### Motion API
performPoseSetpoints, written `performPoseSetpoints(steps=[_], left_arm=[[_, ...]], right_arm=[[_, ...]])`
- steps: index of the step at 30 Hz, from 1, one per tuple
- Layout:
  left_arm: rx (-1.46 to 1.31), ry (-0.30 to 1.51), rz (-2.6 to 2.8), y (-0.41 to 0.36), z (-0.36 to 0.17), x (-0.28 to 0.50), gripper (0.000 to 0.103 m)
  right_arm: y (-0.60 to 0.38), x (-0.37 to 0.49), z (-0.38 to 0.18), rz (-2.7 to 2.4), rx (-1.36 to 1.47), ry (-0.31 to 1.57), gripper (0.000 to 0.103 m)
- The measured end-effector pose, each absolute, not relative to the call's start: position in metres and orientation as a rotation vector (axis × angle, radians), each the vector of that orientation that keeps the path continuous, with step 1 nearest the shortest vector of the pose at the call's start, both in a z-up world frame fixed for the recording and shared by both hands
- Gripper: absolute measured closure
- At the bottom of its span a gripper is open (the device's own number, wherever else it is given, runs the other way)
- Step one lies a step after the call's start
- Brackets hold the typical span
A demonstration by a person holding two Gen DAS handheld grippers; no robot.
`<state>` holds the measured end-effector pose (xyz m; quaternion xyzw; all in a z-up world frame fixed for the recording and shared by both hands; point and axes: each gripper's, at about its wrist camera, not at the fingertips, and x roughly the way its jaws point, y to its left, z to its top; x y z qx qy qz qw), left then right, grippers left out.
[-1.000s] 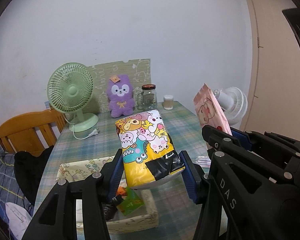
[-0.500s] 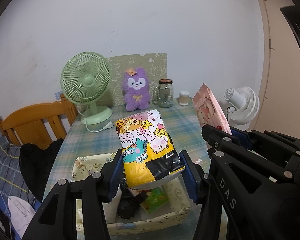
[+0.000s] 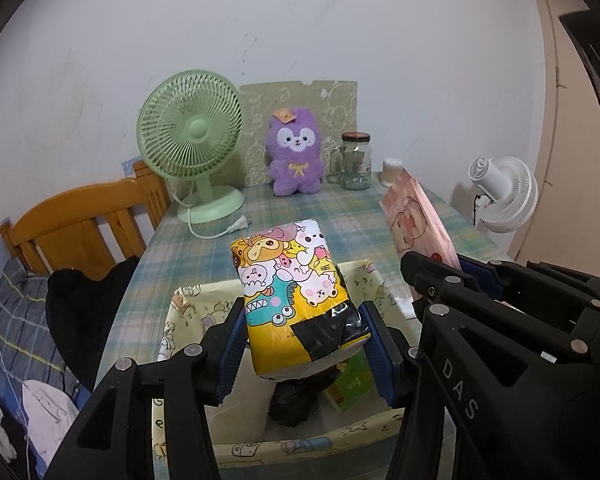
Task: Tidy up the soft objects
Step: 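Lower both packs into the yellow box and open both tools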
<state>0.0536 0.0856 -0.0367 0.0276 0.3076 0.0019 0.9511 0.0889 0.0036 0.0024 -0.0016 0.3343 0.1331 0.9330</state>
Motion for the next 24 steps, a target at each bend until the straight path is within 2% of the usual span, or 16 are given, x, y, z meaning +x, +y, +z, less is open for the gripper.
performPoseSetpoints(steps=[9,11,13,24], left_arm=[[0.031,0.676,0.017,0.101,-0.055,0.06,0.045],[0.028,0.682,0.021,0.104,-0.057,0.06,0.042],[0.024,0.692,0.016,0.107,-0.059,0.061,0.029],[0.012,0.744,0.027,0.117,-0.073,0.066,0.024]], right_arm=[[0.019,0.096,-0.017,0.309,-0.002,0.738,0.09],[0.023,0.098,-0.02,0.318,-0.005,0.745,0.09],[0.027,0.1,-0.024,0.329,-0.004,0.758,0.09],[0.037,0.106,-0.04,0.357,-0.011,0.803,0.09]])
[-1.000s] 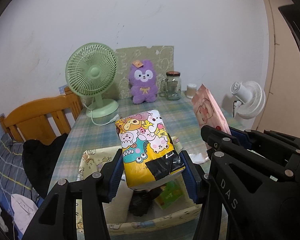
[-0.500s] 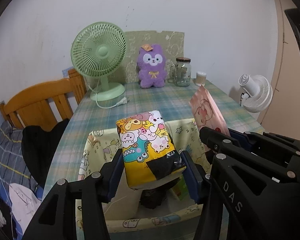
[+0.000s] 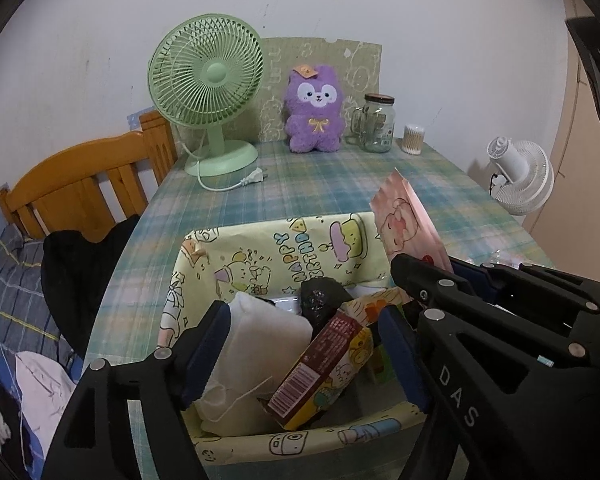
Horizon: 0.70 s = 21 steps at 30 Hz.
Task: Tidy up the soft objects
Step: 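Lower both packs into the yellow box and open both tools, then withdraw both tools from the box toward the remaining items on the table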
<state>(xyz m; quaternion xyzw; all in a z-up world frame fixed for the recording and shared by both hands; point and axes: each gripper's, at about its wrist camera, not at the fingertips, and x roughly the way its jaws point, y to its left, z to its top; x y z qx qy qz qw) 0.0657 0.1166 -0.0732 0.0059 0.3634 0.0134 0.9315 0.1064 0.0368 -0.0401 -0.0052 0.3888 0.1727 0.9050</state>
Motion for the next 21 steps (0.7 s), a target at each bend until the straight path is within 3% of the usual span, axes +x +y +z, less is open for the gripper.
performPoseSetpoints(steps=[11,12,16,21], left_arm=[[0.037,0.774,0.024,0.117,-0.0803,0.0676,0.019],[0.04,0.776,0.024,0.1162,-0.0806,0.068,0.019],[0.041,0.772,0.022,0.1153,-0.0798,0.0677,0.015],[0.038,0.756,0.024,0.1144,-0.0763,0.067,0.012]], right_arm=[[0.0446,0.1127,-0.0513,0.376,-0.039,0.848,0.086],[0.045,0.1121,-0.0511,0.374,-0.05,0.846,0.081],[0.0414,0.1095,-0.0484,0.358,-0.047,0.821,0.041],[0.0378,0.1077,-0.0432,0.345,-0.043,0.796,0.033]])
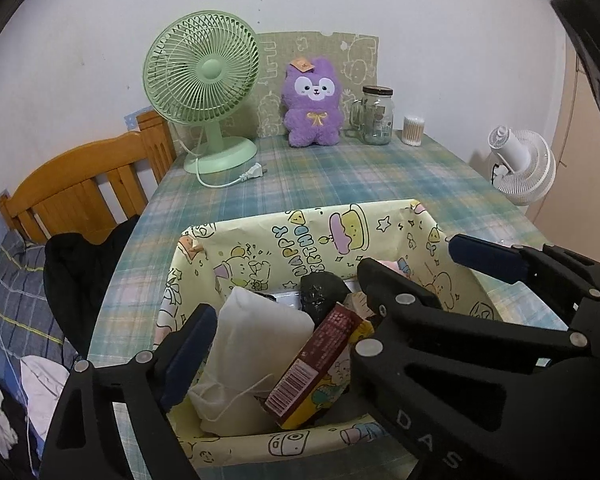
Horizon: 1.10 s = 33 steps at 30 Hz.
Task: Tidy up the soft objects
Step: 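Withdraw both tools from the box toward the remaining items on the table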
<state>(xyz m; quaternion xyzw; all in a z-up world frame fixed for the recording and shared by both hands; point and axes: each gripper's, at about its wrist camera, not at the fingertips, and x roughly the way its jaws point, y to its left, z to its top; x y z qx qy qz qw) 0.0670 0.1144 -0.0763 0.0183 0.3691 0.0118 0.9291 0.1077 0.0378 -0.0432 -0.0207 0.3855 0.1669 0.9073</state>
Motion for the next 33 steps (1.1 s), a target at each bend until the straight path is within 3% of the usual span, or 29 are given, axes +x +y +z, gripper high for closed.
performPoseSetpoints(steps=[13,33], left_arm=[[0.031,0.709,0.02,0.1,-0.059,0.065,0.006],[0.041,0.639,0.024,0.064,-0.027,0.053,0.003]], right_arm=[[0.015,0.1,-0.023,0.288,-0.015,0.729,0.015],[-0.024,0.083,0.012,0.244,-0.005,0.644,0.008]])
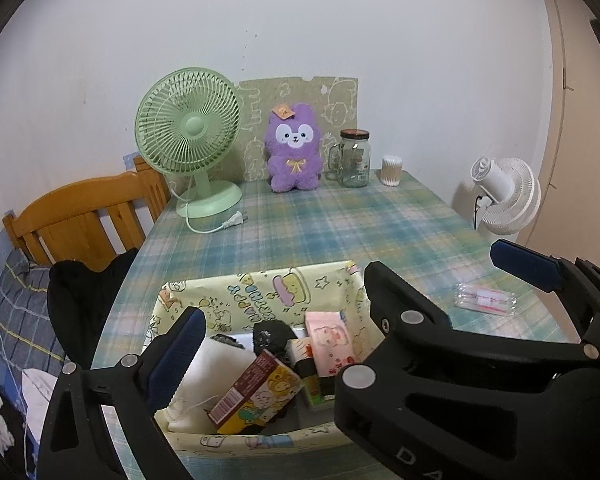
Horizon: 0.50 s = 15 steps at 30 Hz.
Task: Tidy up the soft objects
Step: 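Withdraw both tools from the box toward the remaining items on the table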
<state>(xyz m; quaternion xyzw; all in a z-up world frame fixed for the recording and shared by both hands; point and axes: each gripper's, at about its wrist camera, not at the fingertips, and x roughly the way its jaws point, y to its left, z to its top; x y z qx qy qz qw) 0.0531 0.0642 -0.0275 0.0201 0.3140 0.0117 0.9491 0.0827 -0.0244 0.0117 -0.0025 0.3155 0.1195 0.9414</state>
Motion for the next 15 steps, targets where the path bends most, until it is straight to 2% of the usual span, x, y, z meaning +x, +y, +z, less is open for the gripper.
performPoseSetpoints(steps=[15], left_arm=[[0.059,0.59,0.004,0.031,-0.008,0.043,0.002]], right_arm=[[-0.06,0.069,0.034,0.209,0.004,0.581,0.006]])
